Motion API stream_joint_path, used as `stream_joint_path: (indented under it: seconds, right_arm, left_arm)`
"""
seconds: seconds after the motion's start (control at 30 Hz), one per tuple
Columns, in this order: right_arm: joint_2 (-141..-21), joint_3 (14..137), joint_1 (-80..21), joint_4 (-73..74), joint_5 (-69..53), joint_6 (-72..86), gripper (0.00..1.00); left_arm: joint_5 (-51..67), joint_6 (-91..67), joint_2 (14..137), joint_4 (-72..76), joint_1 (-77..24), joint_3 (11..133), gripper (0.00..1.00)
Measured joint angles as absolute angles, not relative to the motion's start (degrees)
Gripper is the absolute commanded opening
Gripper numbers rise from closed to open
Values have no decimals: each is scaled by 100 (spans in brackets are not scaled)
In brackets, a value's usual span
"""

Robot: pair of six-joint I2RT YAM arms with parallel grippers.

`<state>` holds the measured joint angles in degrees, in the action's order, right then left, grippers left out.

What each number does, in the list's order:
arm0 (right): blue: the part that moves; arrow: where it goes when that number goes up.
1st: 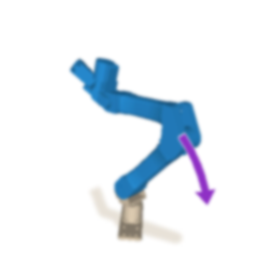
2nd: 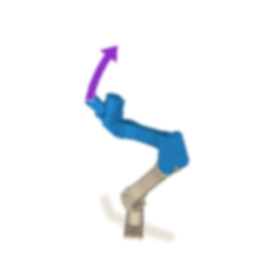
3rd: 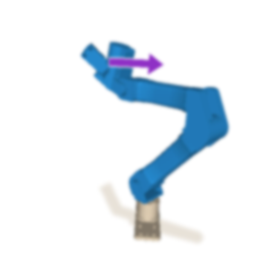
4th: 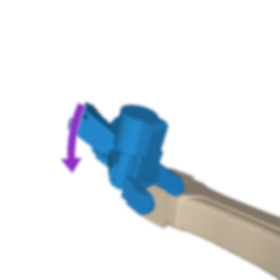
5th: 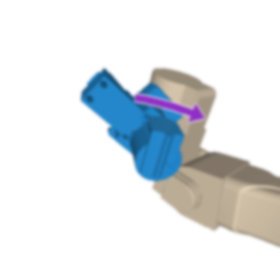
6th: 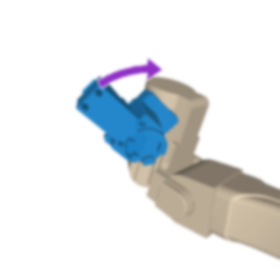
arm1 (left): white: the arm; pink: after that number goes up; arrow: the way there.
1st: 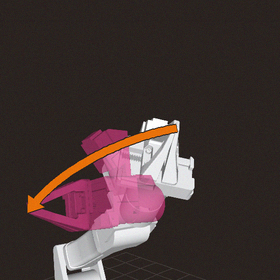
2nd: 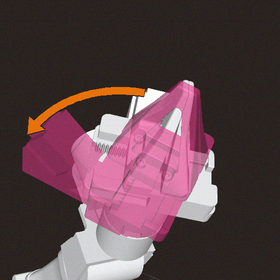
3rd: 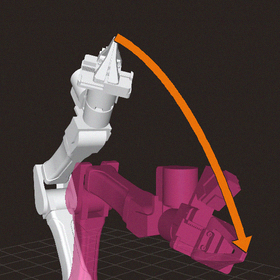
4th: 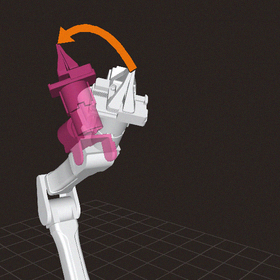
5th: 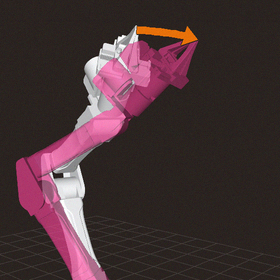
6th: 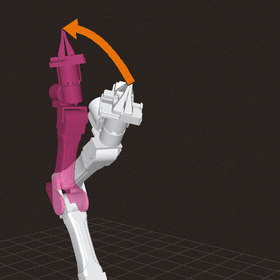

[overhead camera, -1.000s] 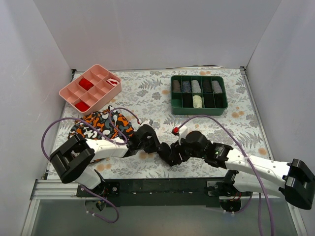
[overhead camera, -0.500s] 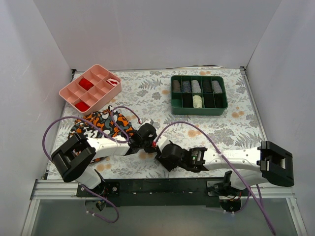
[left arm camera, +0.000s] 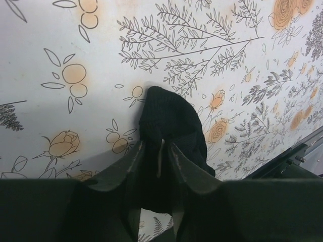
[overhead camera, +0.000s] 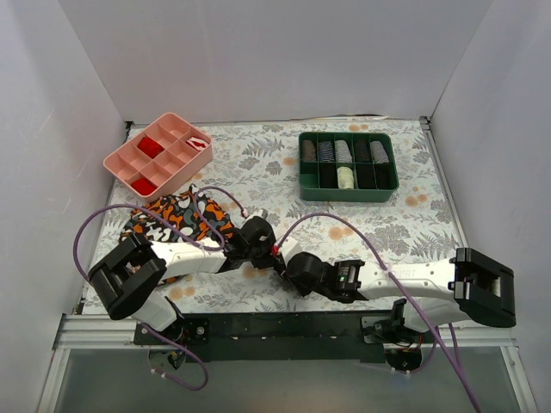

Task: Roll the underwear
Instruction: Roll the underwear to the center of the board.

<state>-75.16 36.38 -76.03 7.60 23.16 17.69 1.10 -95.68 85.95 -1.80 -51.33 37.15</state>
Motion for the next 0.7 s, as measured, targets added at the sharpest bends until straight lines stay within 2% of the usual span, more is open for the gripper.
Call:
stream_joint_path:
  seconds: [0.13, 0.23, 0.5, 0.7]
  right_arm:
    - [-7297, 3301, -7360, 364, 1907, 2003, 7]
    - [-7017, 2934, -6973, -67, 1389, 2287, 7]
    - [-6469, 1979, -5979, -1236, 64, 3131, 7]
    - [-6486, 1719, -5384, -1669, -679, 3579, 7]
  left_arm:
    - [-16, -9605, 8401, -285, -5135, 3592, 50]
    - [-178, -9647, 8077, -403, -5140, 3476, 58]
    - [-414, -9664, 6947, -235, -5140, 3024, 64]
    - [-364, -9647, 6862, 478, -5146, 2620, 64]
